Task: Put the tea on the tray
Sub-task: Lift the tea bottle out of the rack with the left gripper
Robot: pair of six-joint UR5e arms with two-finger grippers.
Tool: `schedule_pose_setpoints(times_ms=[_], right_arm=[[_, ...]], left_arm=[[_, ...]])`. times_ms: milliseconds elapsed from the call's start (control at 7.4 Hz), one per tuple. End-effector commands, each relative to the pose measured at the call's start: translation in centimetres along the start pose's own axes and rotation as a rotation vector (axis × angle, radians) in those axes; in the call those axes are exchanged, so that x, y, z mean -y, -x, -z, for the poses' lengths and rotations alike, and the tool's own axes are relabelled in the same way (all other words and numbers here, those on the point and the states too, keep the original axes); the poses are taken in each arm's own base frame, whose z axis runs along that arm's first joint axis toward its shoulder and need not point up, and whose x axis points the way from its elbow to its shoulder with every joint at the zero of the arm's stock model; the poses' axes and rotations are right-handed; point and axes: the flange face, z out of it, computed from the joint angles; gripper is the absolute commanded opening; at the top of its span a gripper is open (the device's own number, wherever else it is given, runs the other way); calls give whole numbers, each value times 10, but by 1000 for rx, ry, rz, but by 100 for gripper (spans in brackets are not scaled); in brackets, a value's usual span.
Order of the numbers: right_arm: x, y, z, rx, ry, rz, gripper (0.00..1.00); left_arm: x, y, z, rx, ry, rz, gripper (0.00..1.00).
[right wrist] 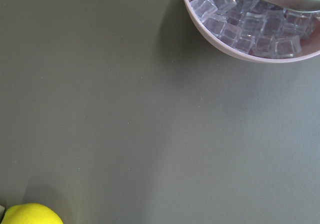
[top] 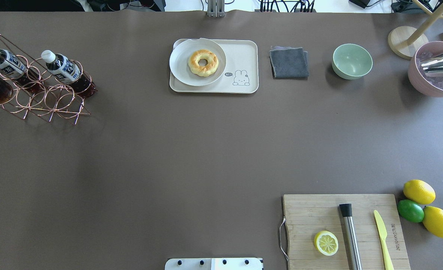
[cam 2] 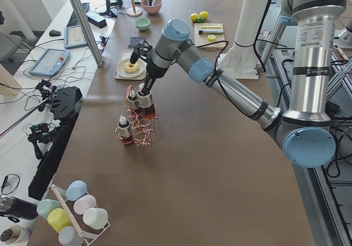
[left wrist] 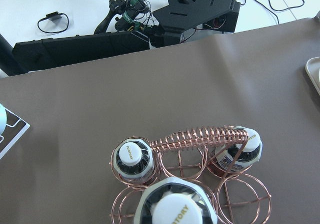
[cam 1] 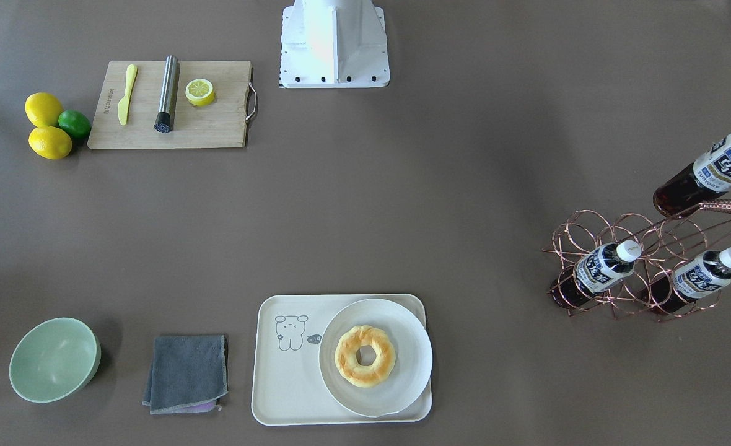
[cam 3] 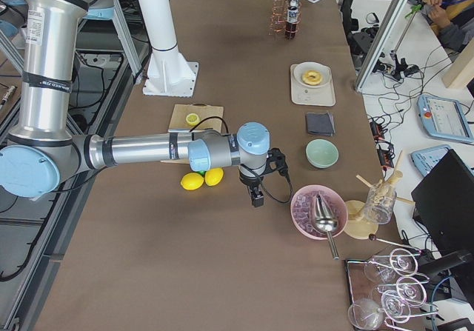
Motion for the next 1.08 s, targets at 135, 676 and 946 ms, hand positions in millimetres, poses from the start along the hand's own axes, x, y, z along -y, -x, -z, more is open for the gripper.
schedule_pose_setpoints(times_ms=[135, 676, 946], right_arm=[[2, 3, -2, 3, 4, 9, 100], [4, 5, -4, 0, 7, 16, 100], [8, 4, -5, -4, 8, 19, 100]], left_arm=[[-20, -116, 33, -101, 101, 134, 0], [-24, -264, -7, -88, 100, 112, 0], [-28, -384, -16, -11, 113, 142, 0]])
